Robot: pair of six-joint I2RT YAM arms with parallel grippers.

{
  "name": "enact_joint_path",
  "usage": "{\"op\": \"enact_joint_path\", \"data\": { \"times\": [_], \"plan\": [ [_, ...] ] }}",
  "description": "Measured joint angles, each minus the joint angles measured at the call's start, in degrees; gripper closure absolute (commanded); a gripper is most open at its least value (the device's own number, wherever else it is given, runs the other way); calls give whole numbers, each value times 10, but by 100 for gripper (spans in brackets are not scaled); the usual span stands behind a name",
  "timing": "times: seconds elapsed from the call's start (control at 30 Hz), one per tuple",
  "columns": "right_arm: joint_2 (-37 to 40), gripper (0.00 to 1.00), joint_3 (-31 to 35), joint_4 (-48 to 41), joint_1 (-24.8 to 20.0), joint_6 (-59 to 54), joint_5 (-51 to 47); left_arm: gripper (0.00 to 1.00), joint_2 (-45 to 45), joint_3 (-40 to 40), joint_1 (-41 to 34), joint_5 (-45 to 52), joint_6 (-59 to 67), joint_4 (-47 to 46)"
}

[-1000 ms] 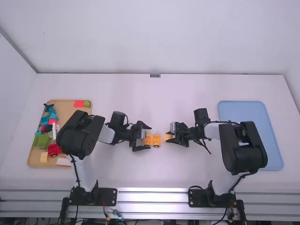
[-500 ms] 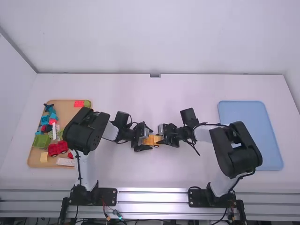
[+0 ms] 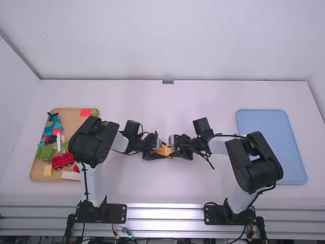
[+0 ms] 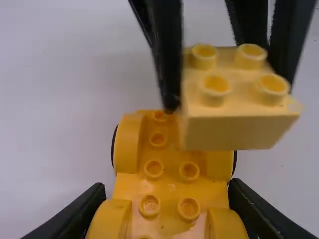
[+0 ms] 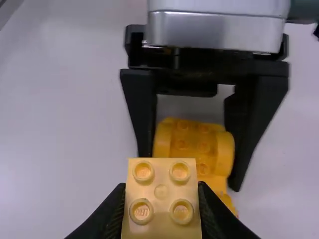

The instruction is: Assemble lego blocks to make yellow taxi

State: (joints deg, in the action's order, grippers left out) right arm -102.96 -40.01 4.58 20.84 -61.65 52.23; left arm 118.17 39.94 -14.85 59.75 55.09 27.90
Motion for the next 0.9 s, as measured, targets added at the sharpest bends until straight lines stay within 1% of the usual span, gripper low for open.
{"op": "enact_joint_path", "data": {
  "times": [0.1, 0.17, 0.2, 0.3, 0.67, 0.7, 0.73, 0.77, 0.83, 0.9],
  "plan": [
    [-11, 94, -1, 51, 0, 40, -12, 44, 0, 0, 0, 2, 0, -1],
    [-25, 95, -2, 64, 0, 57, -17, 44, 0, 0, -1, 1, 0, 1],
    [-35, 97, -2, 67, 0, 65, -17, 44, 0, 0, -1, 0, 0, 1],
    [-48, 97, -2, 66, 0, 75, -11, 44, 0, 0, -4, 0, -1, 2],
    [-48, 100, -3, 60, -1, 72, -14, 45, 0, 0, -5, 0, -14, 2],
    [-48, 96, -3, 59, -1, 73, -14, 45, 0, 0, -5, 0, -13, 1],
    [-48, 90, -3, 60, -1, 73, -14, 45, 0, 0, -5, 0, -13, 2],
    [-48, 89, -3, 60, -1, 73, -14, 45, 0, 0, -5, 0, -13, 2],
    [-48, 77, -3, 61, -1, 76, -19, 46, 0, 0, -5, 0, -13, 2],
    [-48, 70, -3, 62, 0, 80, -21, 45, 0, 0, -5, 0, -15, 2]
  ]
}}
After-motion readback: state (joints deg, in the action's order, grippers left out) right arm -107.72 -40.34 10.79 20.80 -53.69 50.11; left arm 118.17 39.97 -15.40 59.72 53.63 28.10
